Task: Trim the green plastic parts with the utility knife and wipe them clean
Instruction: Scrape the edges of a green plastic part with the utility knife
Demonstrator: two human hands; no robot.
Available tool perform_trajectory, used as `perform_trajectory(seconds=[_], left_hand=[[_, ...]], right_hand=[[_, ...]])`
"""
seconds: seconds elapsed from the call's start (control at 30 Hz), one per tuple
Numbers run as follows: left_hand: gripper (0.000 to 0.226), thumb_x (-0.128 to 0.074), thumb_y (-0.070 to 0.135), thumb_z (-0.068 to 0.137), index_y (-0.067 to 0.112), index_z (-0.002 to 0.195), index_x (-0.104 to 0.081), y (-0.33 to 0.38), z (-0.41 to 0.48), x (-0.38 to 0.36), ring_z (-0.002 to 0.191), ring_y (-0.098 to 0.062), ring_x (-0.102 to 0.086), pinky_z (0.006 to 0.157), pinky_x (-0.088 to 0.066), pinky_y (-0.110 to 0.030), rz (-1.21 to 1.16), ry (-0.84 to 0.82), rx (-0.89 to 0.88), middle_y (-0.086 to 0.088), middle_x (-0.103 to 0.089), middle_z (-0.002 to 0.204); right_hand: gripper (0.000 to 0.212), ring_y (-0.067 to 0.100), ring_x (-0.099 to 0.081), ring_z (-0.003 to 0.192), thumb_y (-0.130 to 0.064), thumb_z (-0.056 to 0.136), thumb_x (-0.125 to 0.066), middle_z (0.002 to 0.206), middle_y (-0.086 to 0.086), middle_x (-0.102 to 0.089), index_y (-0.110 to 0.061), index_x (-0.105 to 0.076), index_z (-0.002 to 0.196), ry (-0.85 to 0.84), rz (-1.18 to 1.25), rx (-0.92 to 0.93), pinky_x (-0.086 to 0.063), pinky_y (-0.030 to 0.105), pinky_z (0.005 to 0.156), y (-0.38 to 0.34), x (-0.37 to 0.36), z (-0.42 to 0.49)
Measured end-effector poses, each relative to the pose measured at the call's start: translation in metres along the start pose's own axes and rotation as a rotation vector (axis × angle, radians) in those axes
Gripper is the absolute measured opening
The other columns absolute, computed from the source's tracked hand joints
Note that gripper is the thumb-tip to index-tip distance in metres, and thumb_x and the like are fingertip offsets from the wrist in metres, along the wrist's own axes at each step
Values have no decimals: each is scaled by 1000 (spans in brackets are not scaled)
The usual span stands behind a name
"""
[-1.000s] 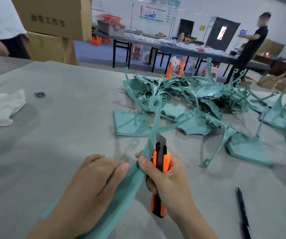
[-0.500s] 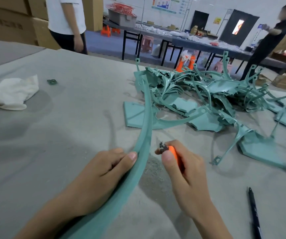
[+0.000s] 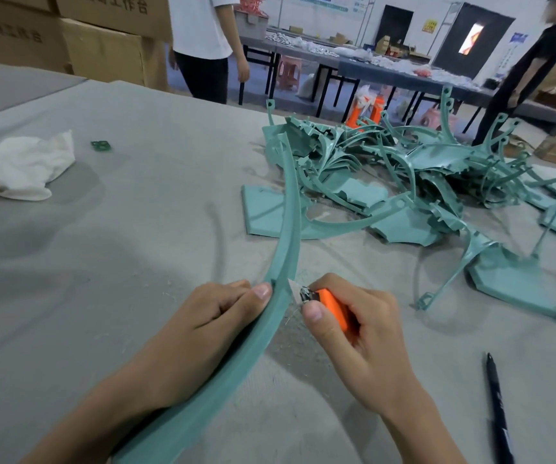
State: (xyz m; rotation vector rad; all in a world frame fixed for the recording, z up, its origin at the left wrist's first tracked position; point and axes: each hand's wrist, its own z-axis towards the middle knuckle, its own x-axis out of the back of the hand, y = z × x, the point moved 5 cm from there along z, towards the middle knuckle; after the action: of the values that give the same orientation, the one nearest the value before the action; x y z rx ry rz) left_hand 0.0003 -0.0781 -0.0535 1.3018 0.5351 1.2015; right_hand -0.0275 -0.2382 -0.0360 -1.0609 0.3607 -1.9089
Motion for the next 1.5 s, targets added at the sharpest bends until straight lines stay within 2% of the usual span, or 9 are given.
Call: perform_trajectory(seconds=[0.2,0.43,0.63,0.77,0.87,1.0,1.13,1.33,1.5], left_hand=[[53,-41,52,92,17,52,-38,3,-1,-7,48,-1,-35,51,-30,-11,-74,15,24,10,-42,50],[51,-37,49,91,20,49,-42,1,0,-8,46,-5,-31,49,-30,-14,-80,18,97,9,-34,47],[54,-40,57,88,21,48,-43,0,0,-8,45,-6,-32,47,-29,-15,-97,30,99,9,-35,47],[52,-38,61,82,21,49,-43,1,-1,-7,46,-5,-34,49,-31,-14,-102,61,78,8,-36,47],[53,-39,58,83,17,49,-42,1,-1,-6,46,-3,-35,56,-38,-17,-96,99,64,7,-38,47],[50,-42,45,90,18,48,-39,1,-1,-3,45,-3,-34,48,-30,-11,-107,183,69,8,-38,47],[52,-39,44,90,15,48,-37,0,0,-2,46,-5,-33,47,-29,-12,-89,198,71,8,-36,47],[50,-41,46,92,18,51,-44,3,-2,-9,44,-2,-35,48,-31,-12,-113,152,41,8,-40,46],[51,-41,42,91,13,49,-40,2,-1,-7,45,-4,-34,48,-30,-13,-149,199,58,7,-38,46]], right_hand=[[39,8,-37,48,-56,100,-42,56,-9,-35,-28,-45,73,0,22,16,-25,15,51,-4,-3,-1],[42,9,-36,48,-57,100,-41,55,-9,-33,-28,-41,70,17,-24,2,-25,17,50,-3,-3,0],[53,14,-38,47,-59,99,-41,53,-5,-36,-16,-49,69,47,-75,-9,-30,29,45,-3,-4,0],[49,8,-37,47,-55,100,-43,53,-10,-36,-17,-49,68,28,-7,30,-26,19,48,-6,-4,0],[55,11,-39,47,-54,100,-44,53,-5,-38,-10,-52,67,-12,39,44,-27,21,47,-8,-7,-3],[53,8,-37,47,-53,100,-43,53,-6,-37,-11,-51,67,-34,62,58,-27,21,46,-11,-12,-4],[53,8,-37,47,-54,100,-43,53,-8,-37,-13,-51,67,-6,21,39,-27,20,47,-10,-13,-4],[40,5,-33,46,-55,100,-41,54,-10,-31,-31,-39,69,73,-3,-3,-24,15,49,-6,-8,2],[41,7,-34,47,-53,100,-43,55,-9,-32,-27,-40,69,16,48,34,-24,17,49,-9,-11,-1]])
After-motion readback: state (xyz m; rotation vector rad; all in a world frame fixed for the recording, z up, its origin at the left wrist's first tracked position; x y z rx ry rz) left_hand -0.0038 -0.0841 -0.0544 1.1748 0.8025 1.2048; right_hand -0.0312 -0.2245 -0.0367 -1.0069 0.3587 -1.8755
